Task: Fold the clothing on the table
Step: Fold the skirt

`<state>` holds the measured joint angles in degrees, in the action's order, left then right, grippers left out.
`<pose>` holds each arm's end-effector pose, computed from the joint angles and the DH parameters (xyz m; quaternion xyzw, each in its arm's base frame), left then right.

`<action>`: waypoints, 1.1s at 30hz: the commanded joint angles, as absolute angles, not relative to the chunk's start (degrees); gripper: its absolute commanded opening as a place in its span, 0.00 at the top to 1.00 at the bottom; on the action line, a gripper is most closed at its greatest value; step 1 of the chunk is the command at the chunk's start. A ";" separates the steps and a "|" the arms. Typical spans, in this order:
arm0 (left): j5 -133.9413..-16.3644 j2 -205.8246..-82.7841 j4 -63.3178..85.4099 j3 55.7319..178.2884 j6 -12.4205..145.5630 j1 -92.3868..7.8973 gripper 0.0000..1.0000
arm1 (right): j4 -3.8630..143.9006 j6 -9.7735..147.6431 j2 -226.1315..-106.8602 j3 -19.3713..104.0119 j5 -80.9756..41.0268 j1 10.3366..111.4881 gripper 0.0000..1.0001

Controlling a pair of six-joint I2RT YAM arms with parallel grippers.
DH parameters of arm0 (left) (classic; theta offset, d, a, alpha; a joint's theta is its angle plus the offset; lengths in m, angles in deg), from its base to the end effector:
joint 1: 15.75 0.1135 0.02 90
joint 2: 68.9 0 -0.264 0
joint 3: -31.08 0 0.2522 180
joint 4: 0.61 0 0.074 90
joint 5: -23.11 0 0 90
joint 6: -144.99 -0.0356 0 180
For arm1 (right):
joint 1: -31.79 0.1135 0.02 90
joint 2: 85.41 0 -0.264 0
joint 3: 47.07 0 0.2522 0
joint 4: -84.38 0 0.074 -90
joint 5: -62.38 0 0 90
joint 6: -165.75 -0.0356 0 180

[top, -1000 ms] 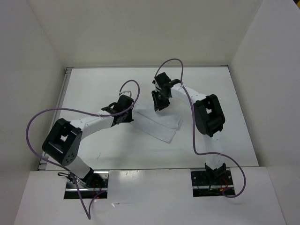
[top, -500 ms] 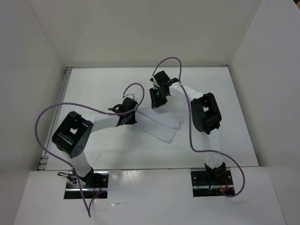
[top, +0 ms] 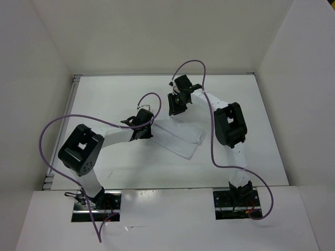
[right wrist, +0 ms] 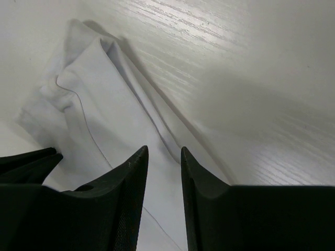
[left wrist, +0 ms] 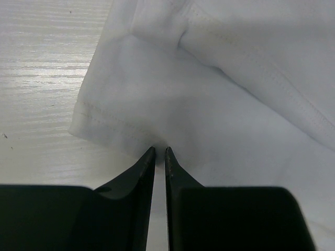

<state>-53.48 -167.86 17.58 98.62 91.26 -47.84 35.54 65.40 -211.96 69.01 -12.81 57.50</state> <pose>0.2981 -0.1772 0.1601 -0.0743 0.9300 -0.1020 0.3452 0.4290 0.2167 0.1865 -0.1616 0.9432 0.1994 0.2111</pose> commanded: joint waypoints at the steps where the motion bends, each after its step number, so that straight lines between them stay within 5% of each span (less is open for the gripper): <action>1: -54.50 -169.53 17.19 98.45 91.91 -48.26 0.81 | 38.09 66.26 -214.09 71.80 -11.27 57.10 0.63; 9: -55.02 -169.53 17.19 98.45 91.91 -48.26 0.81 | 38.09 66.26 -214.70 71.80 -9.69 57.10 0.67; 16: -55.03 -170.06 17.19 97.93 91.91 -48.26 0.81 | 36.86 65.12 -214.01 71.20 -5.39 57.10 0.98; 33: -53.88 -168.31 17.10 98.54 92.43 -48.26 0.82 | 38.45 60.19 -198.00 58.28 -8.89 68.69 0.97</action>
<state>-53.66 -168.45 15.74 98.62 91.42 -47.86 36.77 61.99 -200.48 60.33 -8.63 66.53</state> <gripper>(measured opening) 0.182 0.020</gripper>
